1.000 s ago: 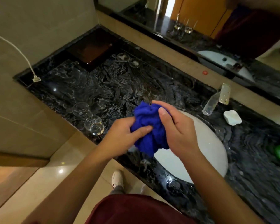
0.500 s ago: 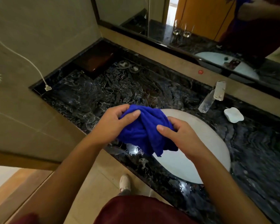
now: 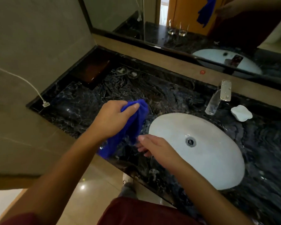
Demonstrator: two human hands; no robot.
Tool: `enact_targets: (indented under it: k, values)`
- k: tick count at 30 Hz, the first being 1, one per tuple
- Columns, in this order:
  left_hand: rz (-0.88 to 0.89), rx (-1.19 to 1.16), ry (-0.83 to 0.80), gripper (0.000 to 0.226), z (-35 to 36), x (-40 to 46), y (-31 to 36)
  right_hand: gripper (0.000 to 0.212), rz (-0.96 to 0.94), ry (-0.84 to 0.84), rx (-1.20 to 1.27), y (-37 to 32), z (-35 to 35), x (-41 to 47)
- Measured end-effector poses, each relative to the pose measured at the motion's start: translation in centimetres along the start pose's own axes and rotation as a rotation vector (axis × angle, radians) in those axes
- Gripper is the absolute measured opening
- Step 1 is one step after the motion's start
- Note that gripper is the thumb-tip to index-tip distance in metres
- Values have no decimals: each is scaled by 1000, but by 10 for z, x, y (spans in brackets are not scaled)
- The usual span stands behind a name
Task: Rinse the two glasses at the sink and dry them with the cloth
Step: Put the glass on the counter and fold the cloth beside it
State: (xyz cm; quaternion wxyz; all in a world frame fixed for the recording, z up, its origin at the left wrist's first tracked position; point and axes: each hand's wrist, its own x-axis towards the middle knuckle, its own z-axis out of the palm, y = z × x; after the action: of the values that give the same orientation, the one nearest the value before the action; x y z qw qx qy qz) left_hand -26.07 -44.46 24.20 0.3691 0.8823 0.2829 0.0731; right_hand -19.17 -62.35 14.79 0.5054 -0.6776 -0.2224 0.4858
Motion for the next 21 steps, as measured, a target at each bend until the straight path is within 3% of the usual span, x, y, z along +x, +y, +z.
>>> enact_targets:
  k: [3,4,6,8,11,17,21]
  values:
    - [-302,-653,-138,47,-4,13,-16,71,126,53,164,-1,23,31]
    - [-394,-835,-202,44,-5,16,-22,68,139,139,322,-4,28,42]
    - [-500,-1032,-310,50,-8,24,-38,40,130,295,638,-13,33,61]
    - [-531,-1120,-382,57,-12,34,-52,38,87,272,785,-21,34,74]
    - [-457,-1046,-410,48,-20,55,-73,47,40,211,728,-25,41,86]
    - [-287,-664,-371,17,-26,93,-136,10,61,516,327,-17,24,90]
    - [-135,-275,-350,33,-11,97,-167,35,84,587,-171,-6,14,90]
